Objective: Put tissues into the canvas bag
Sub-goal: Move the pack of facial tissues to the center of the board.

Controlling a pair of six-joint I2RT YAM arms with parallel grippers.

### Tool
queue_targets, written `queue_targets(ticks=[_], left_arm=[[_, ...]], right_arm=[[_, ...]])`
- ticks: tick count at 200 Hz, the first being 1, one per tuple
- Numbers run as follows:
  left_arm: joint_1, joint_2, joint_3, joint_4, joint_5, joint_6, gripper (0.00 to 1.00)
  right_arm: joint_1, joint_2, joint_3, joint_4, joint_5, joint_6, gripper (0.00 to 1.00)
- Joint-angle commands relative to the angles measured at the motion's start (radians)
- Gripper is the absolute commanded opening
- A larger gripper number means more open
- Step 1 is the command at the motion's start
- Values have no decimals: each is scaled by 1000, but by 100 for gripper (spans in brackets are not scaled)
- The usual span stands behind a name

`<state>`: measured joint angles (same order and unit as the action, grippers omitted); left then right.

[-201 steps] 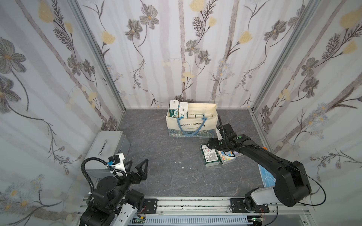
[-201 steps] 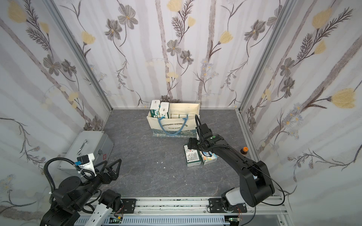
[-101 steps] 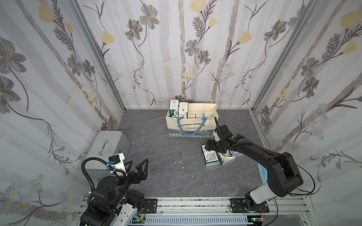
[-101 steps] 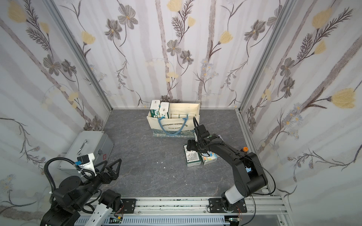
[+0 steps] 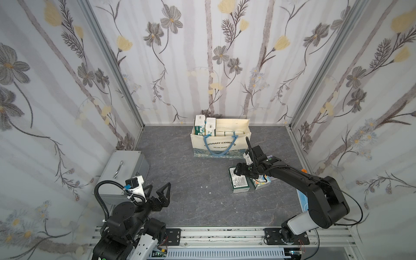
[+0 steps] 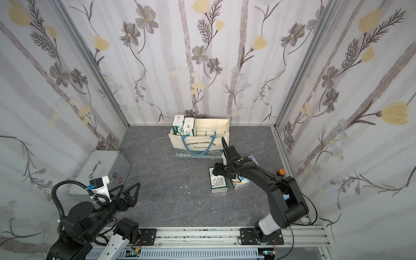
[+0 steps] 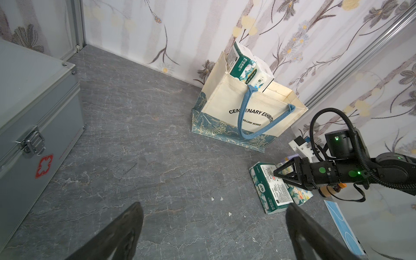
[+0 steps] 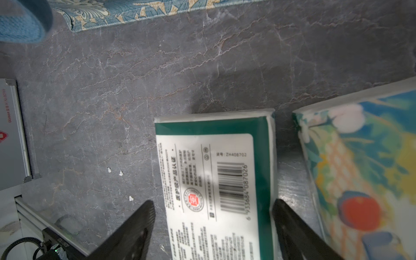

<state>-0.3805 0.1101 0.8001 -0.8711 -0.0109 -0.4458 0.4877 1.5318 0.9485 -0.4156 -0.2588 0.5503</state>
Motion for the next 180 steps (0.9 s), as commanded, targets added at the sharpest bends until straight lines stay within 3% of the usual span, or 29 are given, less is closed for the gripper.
queue_targets(ticks=[1,180], left_arm=[[1,3,-1,28,-1,6,100],[3,1,-1,29,-2,6,100]], right_arm=[[15,-7,-6,38,-51,26,82],[284,103,110,75,-125,113,81]])
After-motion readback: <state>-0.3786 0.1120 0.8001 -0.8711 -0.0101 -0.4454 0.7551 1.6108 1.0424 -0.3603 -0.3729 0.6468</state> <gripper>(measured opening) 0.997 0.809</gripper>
